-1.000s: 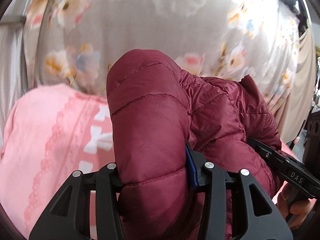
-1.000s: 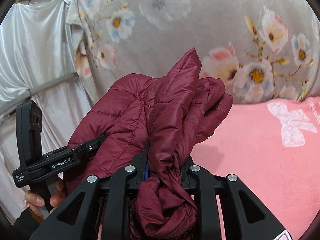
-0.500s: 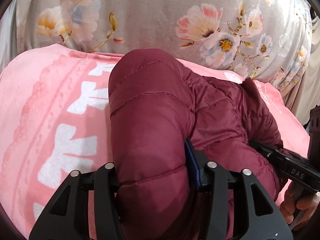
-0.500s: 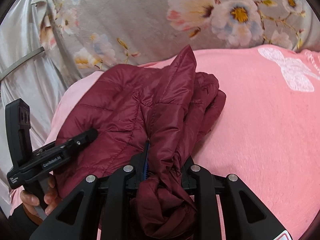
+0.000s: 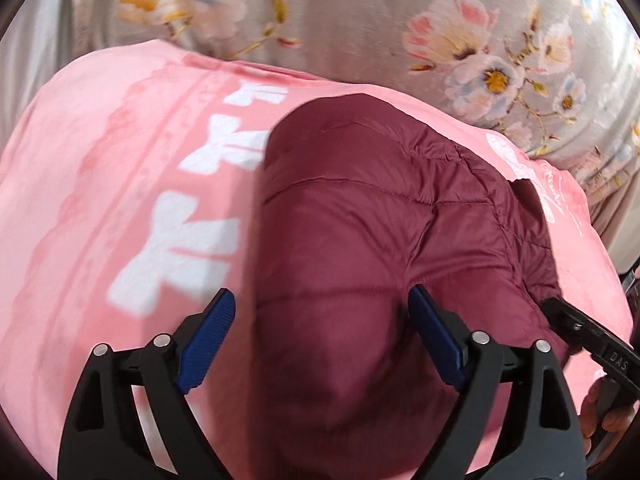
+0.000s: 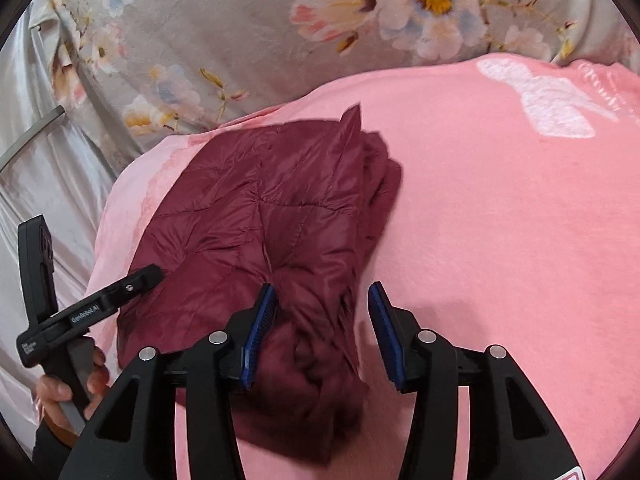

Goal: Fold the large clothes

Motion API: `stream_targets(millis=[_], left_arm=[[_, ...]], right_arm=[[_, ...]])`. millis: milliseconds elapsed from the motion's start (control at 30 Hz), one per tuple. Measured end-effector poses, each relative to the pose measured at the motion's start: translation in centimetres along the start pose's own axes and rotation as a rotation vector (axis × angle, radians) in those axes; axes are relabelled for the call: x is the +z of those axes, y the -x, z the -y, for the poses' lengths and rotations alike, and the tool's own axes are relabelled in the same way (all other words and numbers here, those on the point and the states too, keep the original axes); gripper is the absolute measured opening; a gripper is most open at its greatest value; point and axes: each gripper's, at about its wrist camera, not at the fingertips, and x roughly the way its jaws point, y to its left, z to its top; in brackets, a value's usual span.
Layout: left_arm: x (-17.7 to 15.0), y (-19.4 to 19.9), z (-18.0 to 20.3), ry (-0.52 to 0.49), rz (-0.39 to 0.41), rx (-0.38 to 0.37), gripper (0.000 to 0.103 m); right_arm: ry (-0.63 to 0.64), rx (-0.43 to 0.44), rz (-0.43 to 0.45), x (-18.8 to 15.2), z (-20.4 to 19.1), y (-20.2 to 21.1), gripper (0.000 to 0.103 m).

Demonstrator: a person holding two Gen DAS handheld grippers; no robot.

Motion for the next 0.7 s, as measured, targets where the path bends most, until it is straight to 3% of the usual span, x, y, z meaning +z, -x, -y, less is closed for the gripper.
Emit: stream_targets(millis=[33, 133, 233, 367, 467, 700], left_arm=[[0.1, 0.7, 0.1, 0.009, -0.022, 0.032, 0.086], [0.6, 1.9, 0.7, 0.038, -0.063, 0.138, 0.086], [0.5, 2.2, 1.8, 0.041, -0.093, 0.162, 0.086], [-0.5, 1.4, 2.7, 0.030, -0.122, 0.228, 0.086], [-1.4, 0.6, 2.7, 0.035, -0.130, 0.254, 0.094], [-2.7, -0.4, 3.1, 0.024, -0.103, 0.291, 0.096]], right_arm=[[0.012, -0.015, 0.006, 0.1, -0.3, 0.6, 0.045], [0.080, -0.067, 0.004, 0.6, -2.6, 1.7, 0.022], [0.196, -0.145, -0.034, -0.1, -5.1, 0.6, 0.013], [0.215, -0.197, -0.093, -1.7, -5.3, -1.4, 0.012], [0.209, -0.219, -0.108, -2.9, -4.8, -2.2, 0.012], [0.160, -0.201, -0.101, -4.3, -3.4, -2.9, 0.010]])
